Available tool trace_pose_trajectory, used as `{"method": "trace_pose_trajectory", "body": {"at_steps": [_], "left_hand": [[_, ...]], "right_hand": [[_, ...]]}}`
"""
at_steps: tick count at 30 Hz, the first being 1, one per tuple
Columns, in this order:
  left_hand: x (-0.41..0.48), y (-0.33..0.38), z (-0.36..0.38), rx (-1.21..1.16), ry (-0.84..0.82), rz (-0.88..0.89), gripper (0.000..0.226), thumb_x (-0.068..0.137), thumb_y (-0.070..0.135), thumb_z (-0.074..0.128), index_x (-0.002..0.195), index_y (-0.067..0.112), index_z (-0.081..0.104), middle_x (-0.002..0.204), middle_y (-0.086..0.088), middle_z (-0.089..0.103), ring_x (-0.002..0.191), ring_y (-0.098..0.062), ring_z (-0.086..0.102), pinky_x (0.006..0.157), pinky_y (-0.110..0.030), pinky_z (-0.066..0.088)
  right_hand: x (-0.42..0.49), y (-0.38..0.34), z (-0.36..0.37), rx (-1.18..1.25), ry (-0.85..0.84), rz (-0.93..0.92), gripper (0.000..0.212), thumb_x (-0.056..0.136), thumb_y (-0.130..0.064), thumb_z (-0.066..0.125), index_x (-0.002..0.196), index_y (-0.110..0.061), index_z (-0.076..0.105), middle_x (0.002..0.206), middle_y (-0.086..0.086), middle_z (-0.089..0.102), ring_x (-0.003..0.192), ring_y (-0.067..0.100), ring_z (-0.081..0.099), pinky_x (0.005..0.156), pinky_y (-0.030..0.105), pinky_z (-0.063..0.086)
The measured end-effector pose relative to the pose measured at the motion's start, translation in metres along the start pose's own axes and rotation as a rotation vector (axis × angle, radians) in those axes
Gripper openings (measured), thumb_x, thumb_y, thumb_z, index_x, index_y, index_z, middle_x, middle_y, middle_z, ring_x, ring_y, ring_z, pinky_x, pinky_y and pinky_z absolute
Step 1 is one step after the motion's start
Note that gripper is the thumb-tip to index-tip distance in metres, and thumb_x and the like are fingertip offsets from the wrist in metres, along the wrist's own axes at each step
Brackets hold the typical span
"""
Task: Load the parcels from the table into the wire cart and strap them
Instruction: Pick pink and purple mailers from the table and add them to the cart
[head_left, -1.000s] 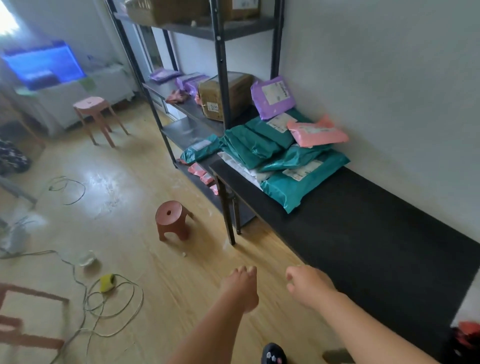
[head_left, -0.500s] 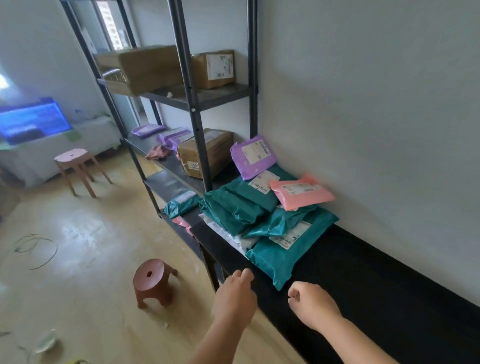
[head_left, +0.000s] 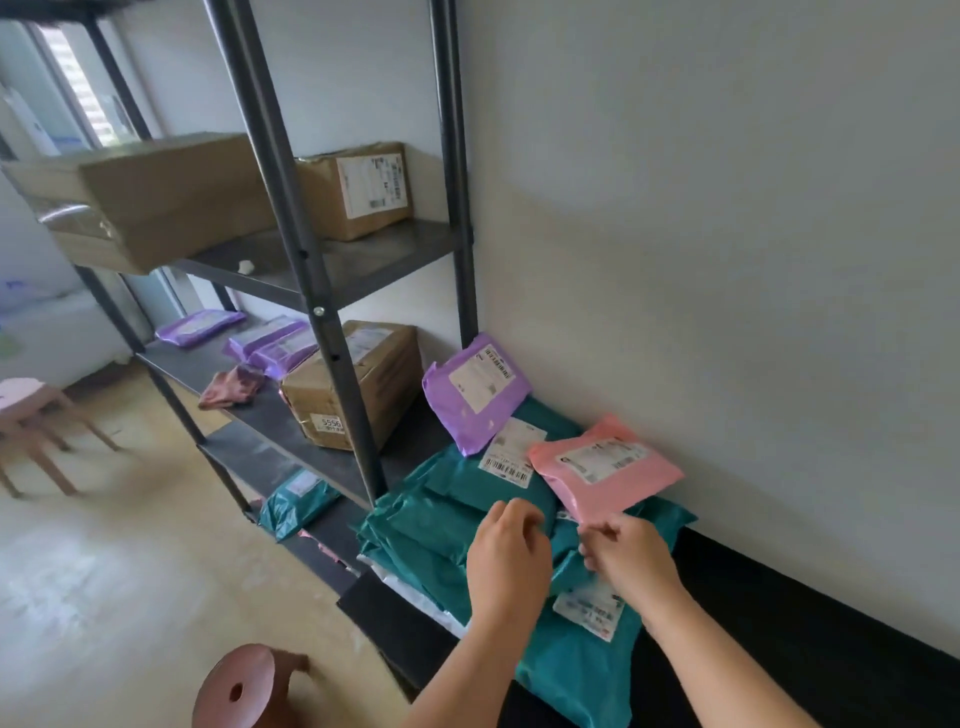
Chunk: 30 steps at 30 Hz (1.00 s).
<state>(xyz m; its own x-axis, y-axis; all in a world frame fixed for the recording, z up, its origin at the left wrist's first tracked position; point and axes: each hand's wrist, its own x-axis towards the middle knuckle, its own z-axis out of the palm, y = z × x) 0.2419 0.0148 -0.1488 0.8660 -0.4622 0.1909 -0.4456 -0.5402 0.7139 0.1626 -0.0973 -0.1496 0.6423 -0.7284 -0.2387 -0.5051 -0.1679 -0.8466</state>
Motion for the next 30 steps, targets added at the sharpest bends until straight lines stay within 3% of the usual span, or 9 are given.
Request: {"method": "trace_pose_trajectory", "body": {"at_steps": [3,7,10,13,17,22,25,30], "left_hand": [[0.038,0.001,0.001,-0.056,-0.039,0.061,0.018,0.089,0.013,0.053,0.095,0.022,0.067,0.095,0.012,0.061,0.084,-0.011,0.056,0.074,-0.026,0.046],[0.084,-0.005,0.014,-0.091,-0.166,0.112,0.026,0.086,0.007,0.052,0.103,0.02,0.066,0.101,0.007,0.062,0.092,-0.015,0.056,0.08,-0.028,0.046],[0.111,-0.006,0.027,-0.09,-0.304,0.1,0.027,0.087,0.01,0.053,0.11,0.023,0.06,0.11,0.008,0.056,0.096,-0.014,0.056,0.08,-0.026,0.045],[0.135,-0.007,0.041,-0.058,-0.457,0.05,0.032,0.089,0.019,0.053,0.12,0.024,0.053,0.119,0.006,0.048,0.106,-0.019,0.052,0.091,-0.033,0.044],[0.145,-0.006,0.056,-0.065,-0.583,-0.001,0.041,0.087,0.019,0.052,0.127,0.022,0.046,0.124,0.004,0.041,0.107,-0.022,0.052,0.092,-0.037,0.046],[0.144,-0.007,0.062,-0.119,-0.572,0.012,0.039,0.083,0.01,0.052,0.121,0.016,0.049,0.127,-0.002,0.044,0.107,-0.022,0.049,0.098,-0.036,0.041],[0.144,-0.012,0.062,-0.129,-0.601,0.03,0.042,0.084,0.01,0.052,0.125,0.018,0.049,0.13,-0.001,0.043,0.113,-0.022,0.048,0.1,-0.036,0.041],[0.142,-0.016,0.063,-0.184,-0.591,0.026,0.044,0.086,0.011,0.053,0.129,0.019,0.049,0.133,0.001,0.045,0.117,-0.019,0.049,0.1,-0.033,0.042]], "right_hand": [[0.029,-0.012,0.005,0.095,0.124,0.088,0.019,0.089,-0.013,0.055,0.075,-0.006,0.067,0.07,0.012,0.068,0.063,0.021,0.057,0.061,0.032,0.044],[0.058,-0.018,0.011,0.182,0.344,0.229,0.016,0.089,-0.01,0.056,0.102,-0.006,0.063,0.092,0.011,0.067,0.08,0.026,0.062,0.068,0.035,0.047],[0.07,-0.016,0.01,0.196,0.499,0.3,0.041,0.084,-0.007,0.063,0.124,-0.003,0.055,0.116,0.016,0.062,0.093,0.029,0.061,0.069,0.033,0.046],[0.083,-0.014,0.01,0.277,0.502,0.407,0.064,0.083,-0.006,0.065,0.143,-0.005,0.042,0.132,0.019,0.055,0.116,0.036,0.057,0.094,0.044,0.049],[0.094,-0.01,0.015,0.515,0.514,0.503,0.051,0.084,-0.004,0.064,0.132,-0.006,0.05,0.116,0.016,0.065,0.1,0.033,0.065,0.089,0.046,0.054],[0.103,-0.008,0.017,0.693,0.54,0.579,0.011,0.09,-0.012,0.063,0.099,-0.009,0.059,0.092,0.011,0.066,0.083,0.028,0.066,0.081,0.043,0.056],[0.108,-0.006,0.019,0.771,0.49,0.556,0.016,0.092,-0.017,0.066,0.105,-0.011,0.059,0.095,0.01,0.068,0.086,0.027,0.067,0.078,0.041,0.057],[0.111,-0.005,0.021,0.789,0.395,0.581,0.038,0.087,-0.024,0.074,0.118,-0.009,0.059,0.109,0.016,0.071,0.096,0.033,0.069,0.089,0.05,0.056]]}}
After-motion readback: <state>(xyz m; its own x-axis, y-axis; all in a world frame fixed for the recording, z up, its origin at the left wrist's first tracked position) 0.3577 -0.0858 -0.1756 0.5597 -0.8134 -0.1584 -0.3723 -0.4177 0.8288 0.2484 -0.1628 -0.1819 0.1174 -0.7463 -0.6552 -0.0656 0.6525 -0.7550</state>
